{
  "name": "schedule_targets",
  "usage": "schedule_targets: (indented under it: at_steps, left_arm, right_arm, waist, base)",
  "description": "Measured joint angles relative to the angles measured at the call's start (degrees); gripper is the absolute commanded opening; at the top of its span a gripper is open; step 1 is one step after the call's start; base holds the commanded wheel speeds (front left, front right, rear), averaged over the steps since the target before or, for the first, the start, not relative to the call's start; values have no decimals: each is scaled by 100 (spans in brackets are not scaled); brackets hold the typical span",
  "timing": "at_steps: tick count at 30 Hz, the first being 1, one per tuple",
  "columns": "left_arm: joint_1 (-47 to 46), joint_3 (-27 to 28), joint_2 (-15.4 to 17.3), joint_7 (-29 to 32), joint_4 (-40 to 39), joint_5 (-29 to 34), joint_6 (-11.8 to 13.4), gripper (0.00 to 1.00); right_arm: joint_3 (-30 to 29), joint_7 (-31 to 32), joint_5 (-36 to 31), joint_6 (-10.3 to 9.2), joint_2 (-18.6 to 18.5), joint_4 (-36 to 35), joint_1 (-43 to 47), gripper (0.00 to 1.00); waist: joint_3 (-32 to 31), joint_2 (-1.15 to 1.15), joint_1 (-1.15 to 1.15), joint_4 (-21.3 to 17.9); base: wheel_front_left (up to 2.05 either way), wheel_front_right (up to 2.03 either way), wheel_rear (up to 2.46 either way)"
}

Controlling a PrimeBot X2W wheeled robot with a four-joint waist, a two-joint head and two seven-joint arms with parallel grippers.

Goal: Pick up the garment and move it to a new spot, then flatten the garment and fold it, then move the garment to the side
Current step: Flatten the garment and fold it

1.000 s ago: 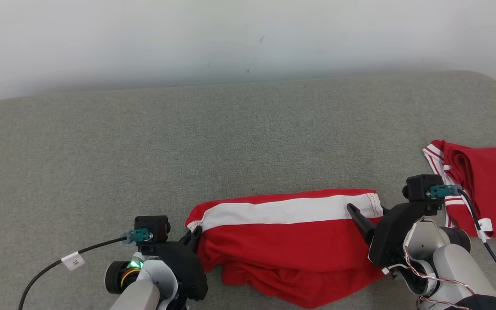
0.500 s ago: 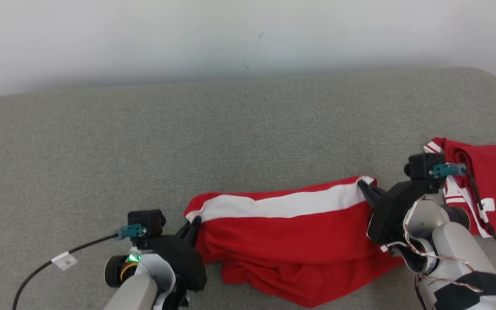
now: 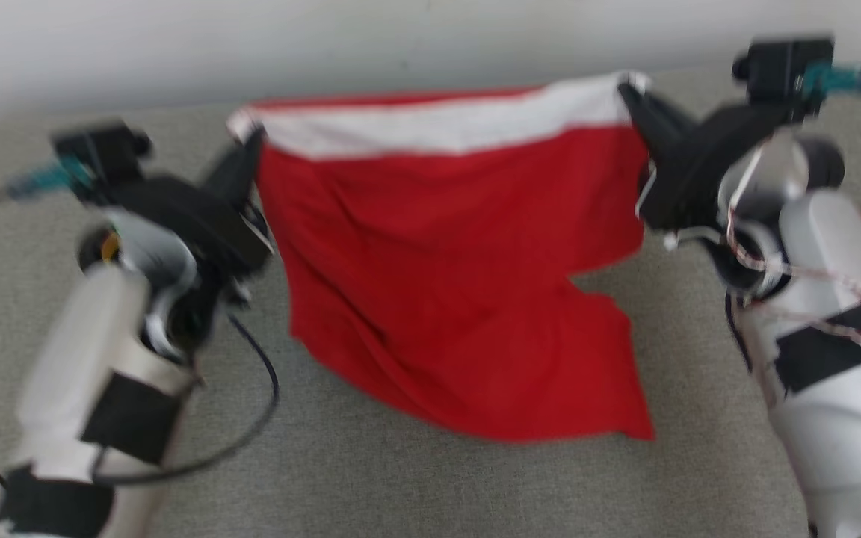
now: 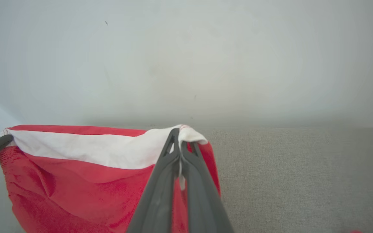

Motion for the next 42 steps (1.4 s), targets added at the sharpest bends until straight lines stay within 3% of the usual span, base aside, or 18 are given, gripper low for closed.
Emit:
schedule_targets:
  at_steps: [6, 11, 19, 24, 31, 37, 42]
  left_arm:
    - [-1039, 224, 336, 422, -498, -114, 34, 0]
    - [-2098, 342, 522, 460, -818, 34, 268, 0]
    - [-3164, 620, 608, -324, -999, 326, 363, 0]
    - [-3555, 690, 579, -907, -994, 387, 208, 0]
    - [-3523, 762, 568, -1572, -824, 252, 52, 0]
    - [-2610, 219, 722, -1650, -716, 274, 1, 0]
    - [-1611, -277, 931, -1756, -1106, 31, -26, 0]
  right_arm:
    - [241, -132, -5, 0, -109, 89, -1288, 0]
    - [307, -615, -255, 0, -197, 363, -2549, 0]
    - [63, -1839, -772, 0, -124, 760, -3657, 0]
    - [1, -2719, -1098, 0, -71, 1077, -4123, 0]
    - [-38, -3333, -1217, 0, 81, 1734, -4234, 0]
    - [767, -3417, -965, 0, 43, 1833, -3646, 0]
    - [1536, -3189, -291, 0, -394, 1365, -2904, 0]
  waist:
    - [482, 0, 0, -121]
    - [1105, 0, 1, -211]
    - [1798, 1, 2, -323]
    - [2143, 1, 1, -410]
    - [2293, 0, -1, -560]
    - [2152, 0, 0, -537]
    - [1873, 0, -1, -493]
  base:
    - [0, 0, 0]
    - [0, 0, 0]
    - [0, 0, 0]
    - [0, 0, 0]
    - [0, 0, 0]
    - [0, 0, 0]
    - [0, 0, 0]
